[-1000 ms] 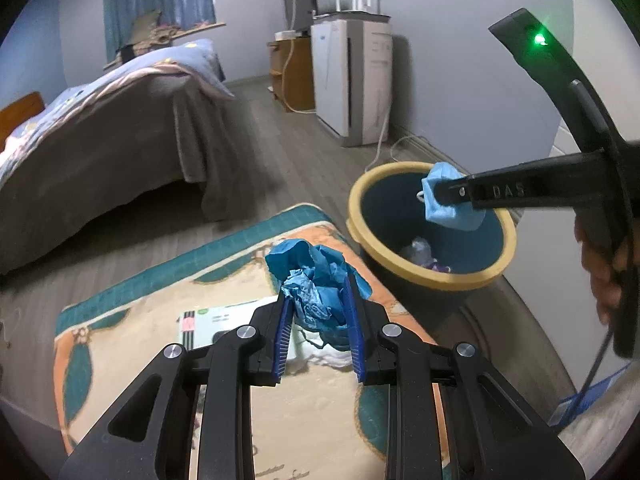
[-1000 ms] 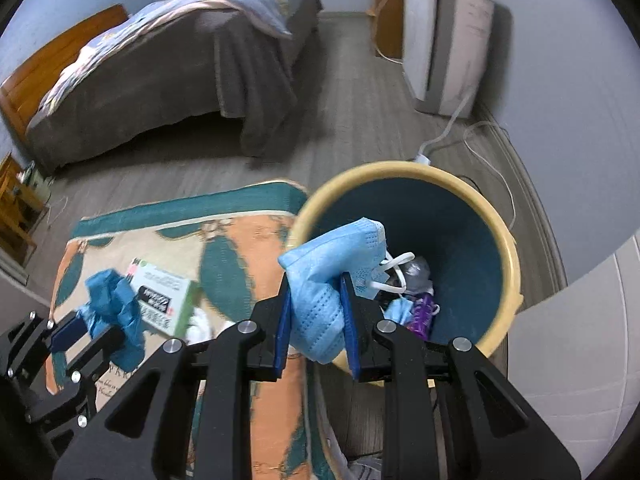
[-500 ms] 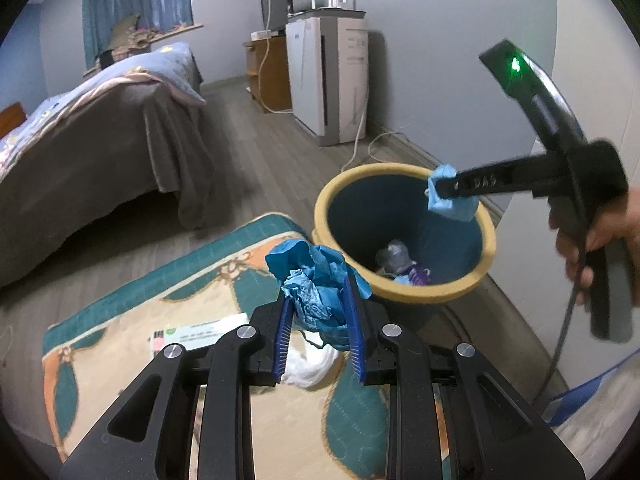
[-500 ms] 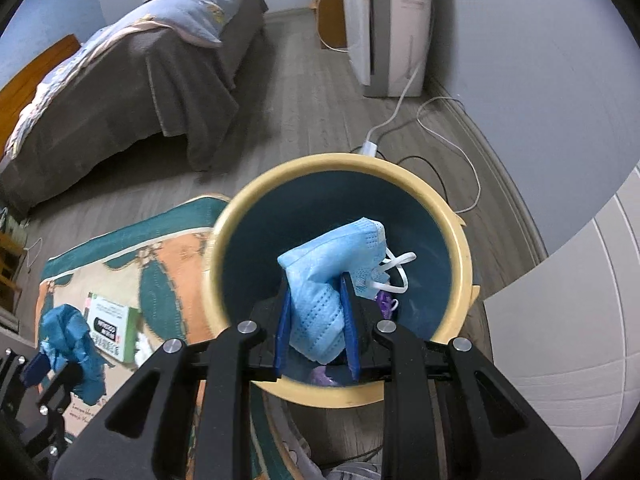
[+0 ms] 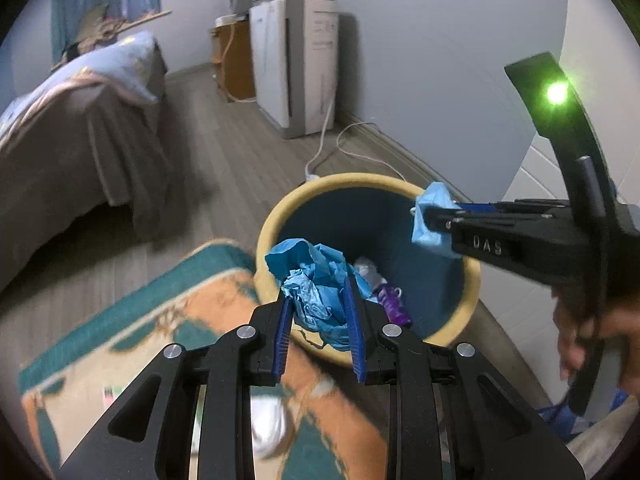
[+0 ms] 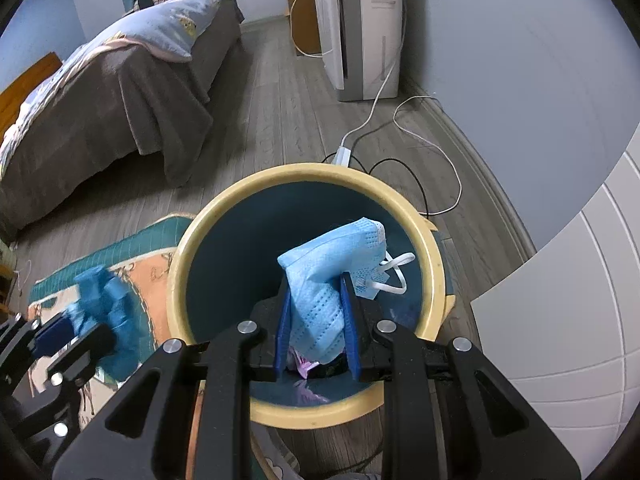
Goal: Collect trash
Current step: 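Open both grippers to drop the mask and glove into the bin, then move both open tools back over the mat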
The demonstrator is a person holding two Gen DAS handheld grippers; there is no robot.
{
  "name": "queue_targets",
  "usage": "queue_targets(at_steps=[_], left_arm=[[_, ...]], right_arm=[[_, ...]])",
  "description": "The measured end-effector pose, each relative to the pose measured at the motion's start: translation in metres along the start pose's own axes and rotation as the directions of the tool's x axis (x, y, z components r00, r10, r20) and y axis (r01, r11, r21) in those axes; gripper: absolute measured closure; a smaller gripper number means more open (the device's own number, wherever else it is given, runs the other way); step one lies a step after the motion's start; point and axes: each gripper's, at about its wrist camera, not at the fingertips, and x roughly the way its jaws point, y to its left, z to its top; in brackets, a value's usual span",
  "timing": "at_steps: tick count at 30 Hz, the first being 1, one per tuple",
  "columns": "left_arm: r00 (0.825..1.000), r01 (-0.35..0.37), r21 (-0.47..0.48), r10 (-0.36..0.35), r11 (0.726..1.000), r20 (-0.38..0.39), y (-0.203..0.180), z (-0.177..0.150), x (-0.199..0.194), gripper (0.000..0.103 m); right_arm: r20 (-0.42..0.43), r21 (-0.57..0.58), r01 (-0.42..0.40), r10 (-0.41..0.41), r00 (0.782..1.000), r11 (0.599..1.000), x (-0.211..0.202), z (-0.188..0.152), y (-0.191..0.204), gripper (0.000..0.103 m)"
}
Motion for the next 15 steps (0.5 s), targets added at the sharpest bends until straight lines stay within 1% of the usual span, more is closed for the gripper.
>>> queue_targets(at_steps=[2,5,7,8,9,11,14,15], left_arm=[[1.0,0.004,0.024,-0.004,1.0,0.008,-0.006,0.01,0.008,0.077],[0.999,0.012,0.031,-0.013,0.999,0.029,-0.009,0.018,0.013,0.077],[0.999,-0.005,0.04,0.004,0.999,0.043,-0.01,0.024,0.015,0.072],[0.999,-0.019,0.041,0.017,0.999,0.044,-0.01,0.027,0.016,0.063],[0.998,-0.035,0.038,0.034,0.999,0.044,-0.009,0.028,0.017,0.052],[0.998,-0.036,0.032,0.035,0.999,0.051,-0.007,0.027,0.015,0.045],[0.997,-0.053,0.034,0.051,0.998,0.053,-0.003,0.023,0.011,0.037],[0.997,-0.058,0.028,0.057,0.998,0.053,-0.001,0.021,0.009,0.036]], right_arm=[[0.02,-0.005,0.001,-0.001,1.0,1.0,0.0,0.002,0.0,0.081],[0.042,-0.006,-0.007,0.008,0.999,1.0,-0.003,0.004,0.003,0.081],[0.068,-0.007,0.001,0.0,0.998,1.0,-0.006,0.006,0.004,0.076],[0.074,-0.003,0.01,-0.01,0.997,1.0,-0.007,0.007,0.003,0.071],[0.08,0.005,0.019,-0.02,0.997,1.0,-0.008,0.007,0.002,0.068],[0.071,0.019,0.031,-0.033,0.997,0.999,-0.006,0.008,-0.003,0.066],[0.042,0.043,0.037,-0.039,0.998,0.998,0.0,0.006,-0.009,0.064],[0.034,0.05,0.038,-0.039,0.999,0.998,0.002,0.006,-0.01,0.06]])
